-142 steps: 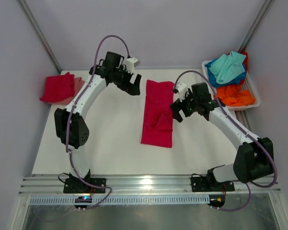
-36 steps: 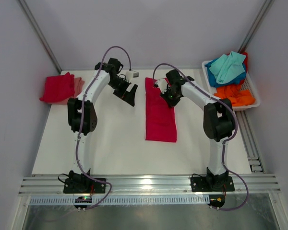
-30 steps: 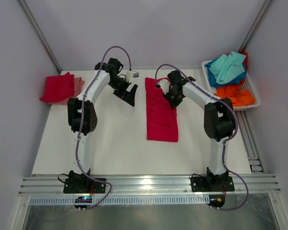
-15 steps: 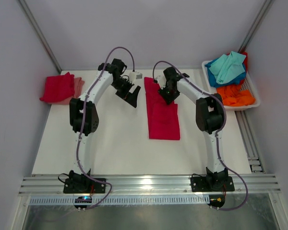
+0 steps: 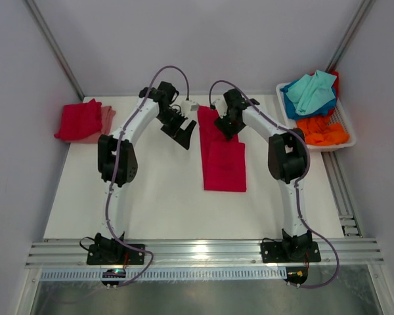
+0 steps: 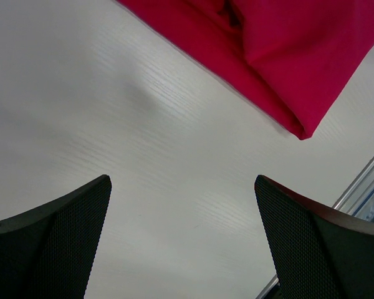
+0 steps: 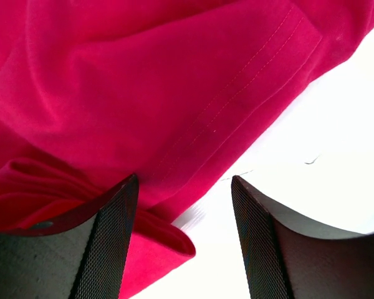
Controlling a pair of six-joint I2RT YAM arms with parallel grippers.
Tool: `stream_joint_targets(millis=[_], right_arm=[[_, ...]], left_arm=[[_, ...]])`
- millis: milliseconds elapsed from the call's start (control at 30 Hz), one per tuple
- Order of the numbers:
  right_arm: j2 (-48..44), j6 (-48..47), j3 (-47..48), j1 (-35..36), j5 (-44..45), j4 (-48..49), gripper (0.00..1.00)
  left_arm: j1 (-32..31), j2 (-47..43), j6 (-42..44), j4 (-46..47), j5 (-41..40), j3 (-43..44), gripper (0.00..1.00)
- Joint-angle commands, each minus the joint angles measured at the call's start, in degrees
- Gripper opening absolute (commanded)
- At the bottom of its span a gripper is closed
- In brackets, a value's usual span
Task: Fold and stack the t-shirts
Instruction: Fold the folded rectangular tshirt in 1/3 of the way
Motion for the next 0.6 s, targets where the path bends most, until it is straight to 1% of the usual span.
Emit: stream_joint_targets(millis=[0, 33, 133, 167, 200, 233, 267, 300, 333, 367, 400, 433, 467, 500, 567], right_arm=[[-7.75, 0.94, -1.07, 0.3, -4.41, 2.26, 0.66], [-9.94, -0.02, -1.51, 0.3, -8.78, 1.74, 0.65], [-12.68, -0.03, -3.1, 0.38, -15.21, 0.52, 0.65], [-13.9, 0.75, -3.53, 0.3, -15.76, -0.01, 0.65], [-14.52, 1.54, -3.97, 0.3, -15.94, -0.11, 0.65], [-15.14, 2.42, -4.33, 0.12, -15.85, 0.07, 0.65], [-16.27, 4.43, -5.11, 0.03, -14.2, 0.42, 0.66], [-16.98, 6.02, -5.64, -0.05, -12.1, 2.51, 0.65], [-17.42, 7.86, -6.0, -0.06, -9.12, 3.49, 0.65], [-17.78, 11.01, -6.17, -0.14, -2.47, 4.1, 0.67], [-17.87, 12.09, -6.17, -0.14, 0.73, 4.55, 0.69], [-17.96, 12.71, -6.52, -0.23, 4.06, 4.64, 0.7], [-18.3, 12.71, -8.61, -0.32, 6.62, 5.07, 0.7], [-19.53, 12.1, -9.94, -0.58, 6.91, 5.77, 0.7], [-20.76, 11.66, -12.66, -1.46, 4.64, 4.56, 0.72]], left_arm=[[-0.12, -3.04, -0.05, 0.78, -1.36, 0.4, 0.99], [-0.12, -3.12, -0.14, 1.04, -1.36, 0.58, 0.99], [-0.12, -3.04, -2.07, 2.18, 0.91, 1.89, 0.99], [-0.03, -2.86, -2.77, 3.15, 2.4, 2.24, 0.99], [0.06, -2.51, -4.26, 3.5, 6.68, 3.12, 0.99], [0.23, -1.47, -5.49, 3.85, 8.72, 3.65, 0.99], [0.32, -0.67, -6.89, 4.82, 11.61, 4.44, 0.99], [0.76, 0.21, -9.34, 4.91, 16.17, 5.49, 0.99], [0.93, 1.35, -11.2, 5.0, 18.74, 8.2, 0.99], [1.46, 3.97, -13.48, 5.35, 23.11, 9.88, 0.99], [1.81, 5.39, -18.37, 5.79, 25.51, 11.55, 0.99], [1.99, 6.62, -21.12, 6.66, 27.01, 13.57, 0.99], [2.25, 7.76, -24.19, 8.06, 27.89, 13.15, 0.99], [2.34, 7.6, -25.44, 10.34, 28.08, 12.19, 0.99], [2.25, 6.9, -24.75, 10.19, 28.95, 8.95, 0.99]])
